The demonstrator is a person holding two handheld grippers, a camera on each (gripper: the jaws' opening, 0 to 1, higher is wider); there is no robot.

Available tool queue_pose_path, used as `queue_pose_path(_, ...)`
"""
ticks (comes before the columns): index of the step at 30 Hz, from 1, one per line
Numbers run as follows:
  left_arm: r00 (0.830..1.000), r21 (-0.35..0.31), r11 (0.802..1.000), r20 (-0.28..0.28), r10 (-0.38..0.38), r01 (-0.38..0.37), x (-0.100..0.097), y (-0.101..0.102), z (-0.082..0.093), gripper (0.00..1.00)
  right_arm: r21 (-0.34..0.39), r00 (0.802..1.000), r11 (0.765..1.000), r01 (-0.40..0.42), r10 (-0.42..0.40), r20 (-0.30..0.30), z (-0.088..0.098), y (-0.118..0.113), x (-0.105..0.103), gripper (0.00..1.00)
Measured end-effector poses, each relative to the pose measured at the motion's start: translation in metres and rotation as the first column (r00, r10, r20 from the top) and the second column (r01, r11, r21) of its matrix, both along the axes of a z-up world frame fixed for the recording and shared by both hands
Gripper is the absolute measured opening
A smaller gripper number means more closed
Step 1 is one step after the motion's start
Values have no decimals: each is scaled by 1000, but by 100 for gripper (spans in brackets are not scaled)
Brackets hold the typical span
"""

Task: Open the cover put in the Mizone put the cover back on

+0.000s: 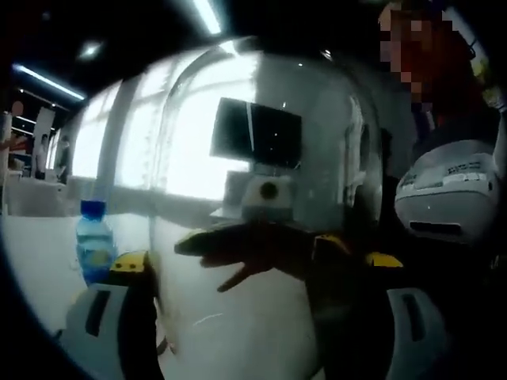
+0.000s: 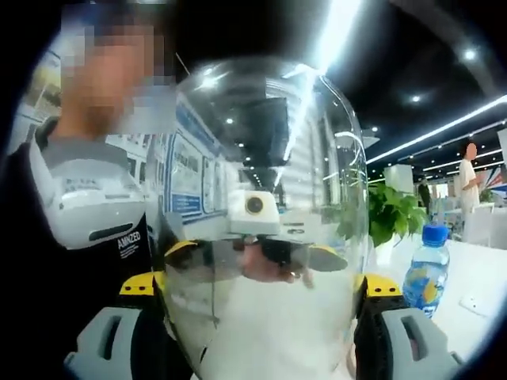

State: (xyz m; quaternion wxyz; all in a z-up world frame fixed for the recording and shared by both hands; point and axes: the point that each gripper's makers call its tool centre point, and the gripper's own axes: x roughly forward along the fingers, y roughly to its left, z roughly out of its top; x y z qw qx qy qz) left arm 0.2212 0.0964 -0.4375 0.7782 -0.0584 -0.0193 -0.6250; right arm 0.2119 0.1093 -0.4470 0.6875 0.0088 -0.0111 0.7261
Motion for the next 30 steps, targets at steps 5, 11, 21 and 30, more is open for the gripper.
queue_pose_path(5,1000,-4,1000,-15,-3,3,3,1,9,87,2,1000,1000,6,-6,-15,8,1,2,91)
queue_pose_path(11,999,-23,1000,-33,-4,4,7,2,25,87,22,999,1000,15,-14,-37,25,2,6,91)
queue_pose_path(21,999,-55,998,-52,11,-14,10,4,37,87,33,998,999,10,-8,-63,37,4,8,90)
queue_pose_path(30,998,22,1000,-57,18,-17,8,1,24,87,-12,998,1000,-3,3,-55,27,5,8,91)
